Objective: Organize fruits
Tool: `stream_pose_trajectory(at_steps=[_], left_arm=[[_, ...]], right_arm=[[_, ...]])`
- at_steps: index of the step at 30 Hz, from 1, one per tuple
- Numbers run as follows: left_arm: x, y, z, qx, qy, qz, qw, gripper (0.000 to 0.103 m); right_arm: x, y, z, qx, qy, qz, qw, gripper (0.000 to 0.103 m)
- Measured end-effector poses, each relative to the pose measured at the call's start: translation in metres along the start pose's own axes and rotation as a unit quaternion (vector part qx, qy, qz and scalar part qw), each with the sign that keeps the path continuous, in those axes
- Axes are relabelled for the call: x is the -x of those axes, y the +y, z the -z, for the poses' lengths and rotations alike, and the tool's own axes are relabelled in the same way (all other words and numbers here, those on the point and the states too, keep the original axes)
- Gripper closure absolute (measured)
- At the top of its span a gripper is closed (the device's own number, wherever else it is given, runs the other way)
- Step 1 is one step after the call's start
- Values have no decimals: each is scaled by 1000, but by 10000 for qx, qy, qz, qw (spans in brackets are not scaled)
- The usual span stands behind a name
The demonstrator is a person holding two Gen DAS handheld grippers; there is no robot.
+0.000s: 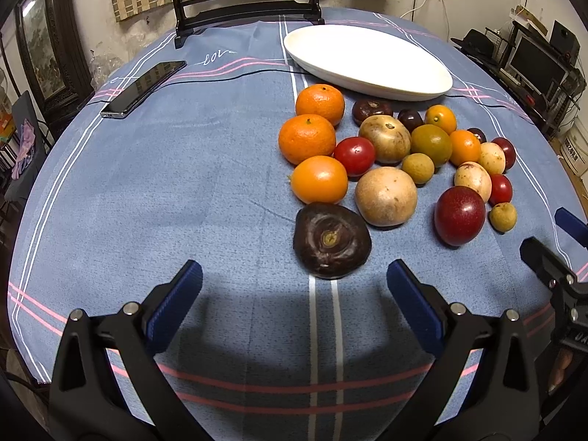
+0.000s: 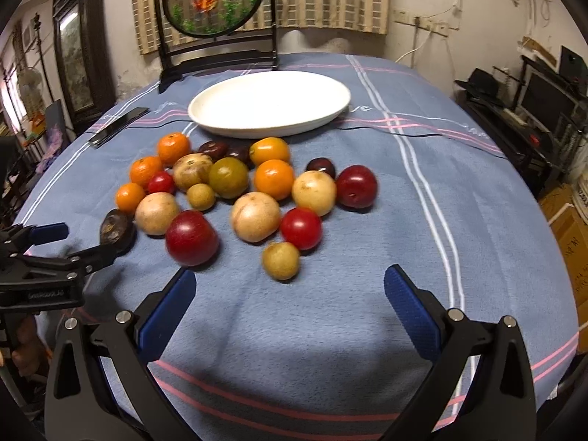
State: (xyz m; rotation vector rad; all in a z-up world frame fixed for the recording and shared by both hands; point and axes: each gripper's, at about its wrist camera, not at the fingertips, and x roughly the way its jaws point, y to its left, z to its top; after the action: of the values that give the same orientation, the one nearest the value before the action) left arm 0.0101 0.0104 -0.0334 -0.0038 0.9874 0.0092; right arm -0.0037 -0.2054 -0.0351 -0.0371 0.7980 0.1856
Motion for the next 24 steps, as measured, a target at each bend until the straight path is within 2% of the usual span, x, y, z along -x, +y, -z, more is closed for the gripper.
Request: stream_pose_trajectory(at_steps=[9, 24], left_arm=[[-1, 0, 0, 1, 14, -9, 10000, 2], [-3, 0, 2, 4, 26, -16, 10000, 2]], right_arm=[[-5, -3, 1, -227, 76, 133, 9996, 1], [-6, 7, 5, -53, 179, -73, 9998, 1]])
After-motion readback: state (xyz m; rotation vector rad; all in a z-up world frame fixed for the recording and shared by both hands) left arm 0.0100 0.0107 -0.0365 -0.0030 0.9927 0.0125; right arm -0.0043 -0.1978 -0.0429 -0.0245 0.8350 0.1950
